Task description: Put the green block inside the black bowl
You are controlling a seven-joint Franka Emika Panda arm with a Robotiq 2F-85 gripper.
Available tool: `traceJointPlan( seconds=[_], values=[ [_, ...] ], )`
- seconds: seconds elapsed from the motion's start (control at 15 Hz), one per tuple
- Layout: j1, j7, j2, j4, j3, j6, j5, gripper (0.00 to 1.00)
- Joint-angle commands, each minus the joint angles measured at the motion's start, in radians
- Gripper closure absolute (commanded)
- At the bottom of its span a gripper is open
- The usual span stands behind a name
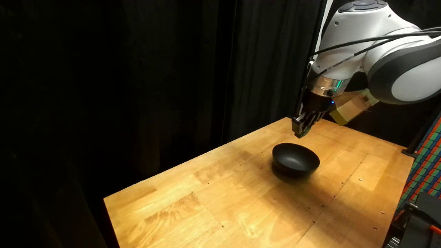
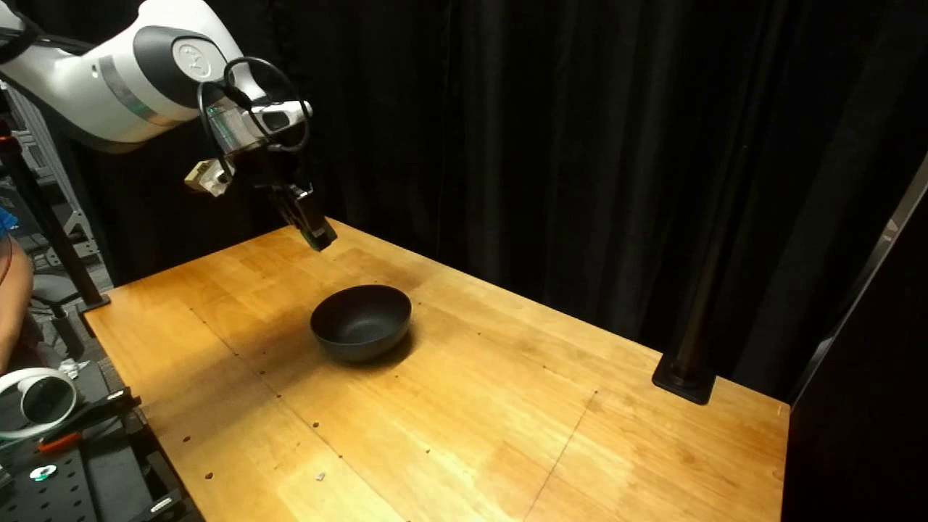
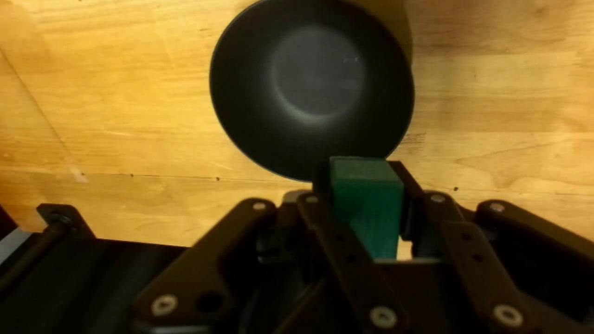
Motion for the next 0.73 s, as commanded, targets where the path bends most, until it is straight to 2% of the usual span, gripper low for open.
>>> traceJointPlan(
  seconds=[0.0, 0.13, 0.33, 0.4, 0.47, 0.6, 0.67],
  values=[
    [-0.076, 0.057, 0.038, 0.061, 0.066, -0.042, -0.033, 0.42],
    [-0.089, 0.002, 0.037, 0.06, 0.087, -0.043, 0.033, 0.35],
    [-0.094, -0.122, -0.032, 0.031, 0.118, -0.087, 0.192, 0.1],
    [-0.094, -0.208, -0.073, 0.023, 0.131, -0.125, 0.281, 0.03],
    [-0.092, -0.275, -0.104, 0.027, 0.14, -0.177, 0.361, 0.0],
    [-0.087, -0.412, -0.174, 0.044, 0.149, -0.311, 0.527, 0.0],
    [-0.106, -0.307, -0.079, 0.044, 0.16, -0.21, 0.423, 0.0]
  ],
)
